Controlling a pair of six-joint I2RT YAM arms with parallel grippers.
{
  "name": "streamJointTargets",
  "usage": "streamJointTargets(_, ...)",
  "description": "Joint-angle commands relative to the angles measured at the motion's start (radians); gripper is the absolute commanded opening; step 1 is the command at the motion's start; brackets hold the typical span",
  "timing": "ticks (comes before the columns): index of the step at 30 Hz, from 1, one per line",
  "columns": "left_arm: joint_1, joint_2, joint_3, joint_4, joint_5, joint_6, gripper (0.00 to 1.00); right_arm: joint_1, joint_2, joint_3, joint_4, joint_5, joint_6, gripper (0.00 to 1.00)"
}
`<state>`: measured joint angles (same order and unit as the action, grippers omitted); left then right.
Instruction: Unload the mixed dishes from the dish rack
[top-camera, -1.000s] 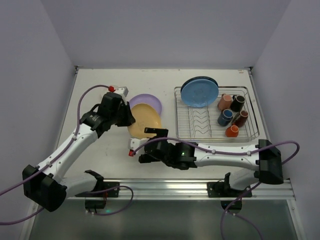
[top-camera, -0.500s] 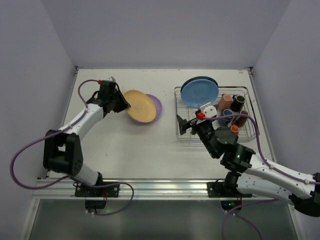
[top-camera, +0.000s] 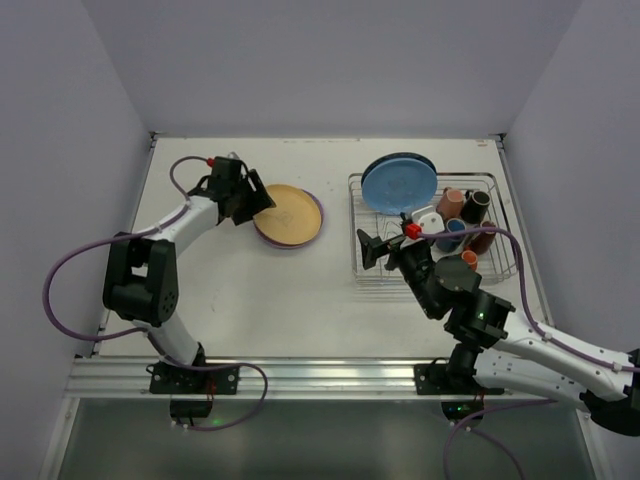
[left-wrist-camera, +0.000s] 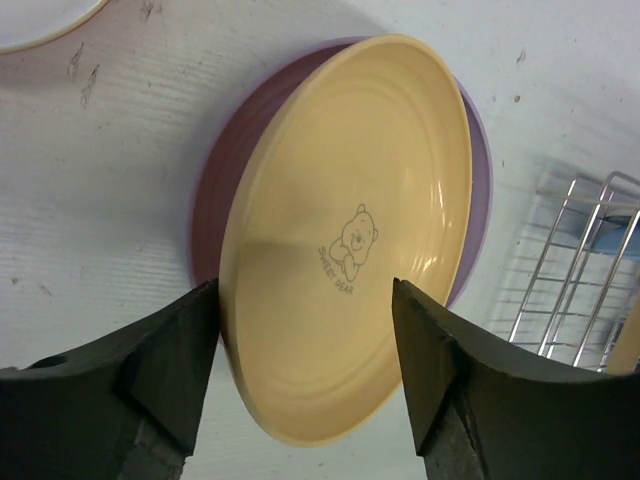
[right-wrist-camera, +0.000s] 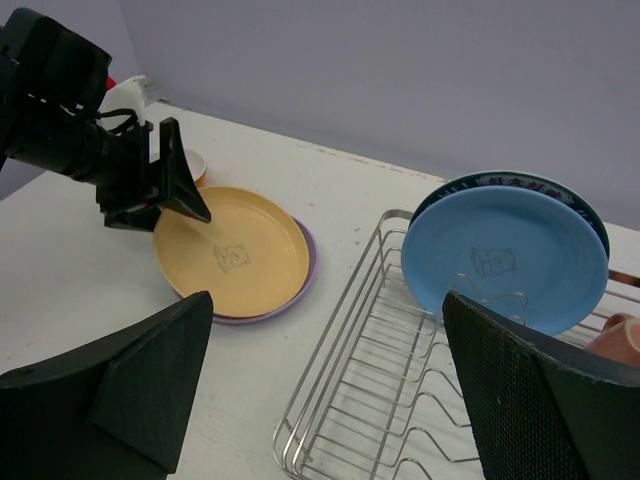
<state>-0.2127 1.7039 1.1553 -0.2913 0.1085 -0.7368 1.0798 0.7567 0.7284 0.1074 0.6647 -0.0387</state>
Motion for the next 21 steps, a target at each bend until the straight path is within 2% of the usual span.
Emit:
streamJointTargets(1, -0.043, -0.006, 0.076, 0.041, -0.062, 0.025, 0.73, 0.002, 0.004, 0.008, 0.009, 0.059, 0.031, 0.99)
streamJointTargets(4, -0.1, 0.01, 0.141, -0.055, -0.19, 0.05, 0.85, 0.002, 0.041, 0.025, -0.017, 0.096, 0.031, 0.99)
streamJointTargets(9, -0.148, 0.056, 0.237, -0.186, -0.328, 0.071, 0.89, 0.002, 0.07, 0.04, -0.049, 0.101, 0.065, 0.99)
streamJointTargets(21, -0.155, 0.106, 0.25, -0.278, -0.412, 0.079, 1.0, 0.0, 0.095, 0.048, -0.069, 0.102, 0.072, 0.99)
